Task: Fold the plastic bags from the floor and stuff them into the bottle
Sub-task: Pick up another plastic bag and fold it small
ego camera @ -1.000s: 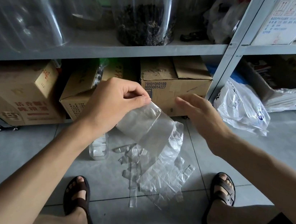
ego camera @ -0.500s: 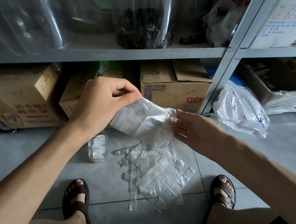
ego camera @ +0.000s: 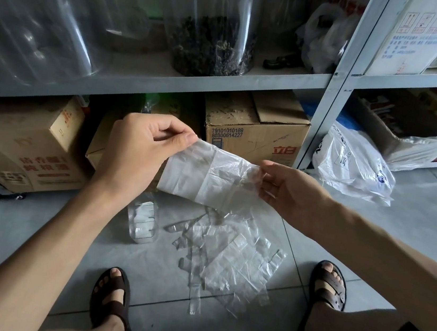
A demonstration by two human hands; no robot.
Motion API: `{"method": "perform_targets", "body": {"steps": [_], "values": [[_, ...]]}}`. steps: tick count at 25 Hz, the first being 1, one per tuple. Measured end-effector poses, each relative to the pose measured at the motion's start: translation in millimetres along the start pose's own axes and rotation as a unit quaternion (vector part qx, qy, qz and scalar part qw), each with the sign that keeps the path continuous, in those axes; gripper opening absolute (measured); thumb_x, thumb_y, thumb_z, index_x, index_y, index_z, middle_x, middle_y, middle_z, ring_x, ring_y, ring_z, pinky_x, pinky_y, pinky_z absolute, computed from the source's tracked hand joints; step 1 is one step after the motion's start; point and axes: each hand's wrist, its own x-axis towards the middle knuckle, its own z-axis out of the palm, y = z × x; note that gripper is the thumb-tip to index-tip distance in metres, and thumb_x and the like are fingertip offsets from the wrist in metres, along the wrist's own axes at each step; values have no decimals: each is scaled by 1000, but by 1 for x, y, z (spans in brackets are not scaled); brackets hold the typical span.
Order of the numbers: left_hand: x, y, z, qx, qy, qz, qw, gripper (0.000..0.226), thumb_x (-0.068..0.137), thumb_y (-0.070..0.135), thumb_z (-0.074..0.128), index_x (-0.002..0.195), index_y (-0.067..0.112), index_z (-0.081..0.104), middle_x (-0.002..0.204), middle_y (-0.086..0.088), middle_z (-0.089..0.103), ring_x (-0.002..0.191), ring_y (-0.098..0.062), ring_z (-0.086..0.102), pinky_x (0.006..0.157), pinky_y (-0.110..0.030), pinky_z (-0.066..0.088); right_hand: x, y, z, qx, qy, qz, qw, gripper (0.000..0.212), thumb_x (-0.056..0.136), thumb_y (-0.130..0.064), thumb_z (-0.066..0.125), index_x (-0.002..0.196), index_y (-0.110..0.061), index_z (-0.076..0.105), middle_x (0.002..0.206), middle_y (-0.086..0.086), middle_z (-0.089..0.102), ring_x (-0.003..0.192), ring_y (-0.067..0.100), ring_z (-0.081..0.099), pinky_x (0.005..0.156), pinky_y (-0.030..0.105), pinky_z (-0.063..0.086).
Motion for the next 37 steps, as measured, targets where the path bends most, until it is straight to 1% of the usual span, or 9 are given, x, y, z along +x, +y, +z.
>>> {"method": "perform_targets", "body": {"steps": [4,12,15,18,21,27,30,34,37], "values": [[-1,0,-1,-2,-14,-1,1000,7,88,20,74,85,25,78,82,9,77,81,-8,73,81,-36,59,-6,-2,4,8,-34,23,999,14,97,-17,58,85,-12,61,68,4,68,59,13,67,69,27,53],[-1,-3,-2,25,28,-4,999,8,88,20,74,84,26,77,79,10,76,77,-5,72,79,-36,60,-8,-1,3,25,-34,30,999,18,97,-8,56,82,-15,61,62,0,61,52,10,60,56,22,55],[-1,-1,-1,45,26,6,999,9,90,19,73,84,25,76,79,11,75,76,-4,71,77,-29,57,-10,1,4,-53,-4,0,999,12,97,-11,59,86,-12,63,64,1,61,52,11,58,60,24,51],[-3,3,1,82,-20,33,996,10,90,20,72,84,25,76,79,13,74,77,-2,69,73,-19,52,-13,-1,3,-284,17,-208,936,14,97,-23,62,101,-11,69,87,1,70,73,8,68,67,22,52],[-8,7,8,131,-61,82,986,10,89,21,73,82,26,76,76,19,71,76,1,66,67,-9,45,-17,1,14,-432,-83,-320,839,29,88,-40,72,110,-22,71,105,-5,71,97,9,69,86,28,55],[-11,6,12,158,-81,133,975,7,90,21,73,83,22,75,69,15,68,71,-4,66,60,-10,44,-19,14,21,-500,-96,-344,789,10,80,-19,81,89,-21,80,80,-12,76,75,-6,68,75,14,53],[-7,2,6,160,-47,139,976,6,91,20,71,87,16,75,70,6,69,63,-10,64,58,-26,47,-17,13,11,-505,-125,-300,799,12,78,-12,82,83,-23,81,73,-13,75,67,-9,66,67,5,45],[-4,0,-1,170,-17,156,973,10,92,21,68,91,13,74,73,1,70,64,-12,64,61,-33,47,-13,11,-1,-524,-166,-209,809,20,75,-7,83,82,-26,78,70,-9,75,67,0,71,68,9,48],[-4,0,-2,176,-28,165,970,11,92,21,68,90,12,73,71,2,68,63,-9,61,57,-28,45,-11,7,-9,-590,-211,-166,761,22,76,-11,84,91,-26,78,79,-13,76,75,-2,70,70,11,49]]}}
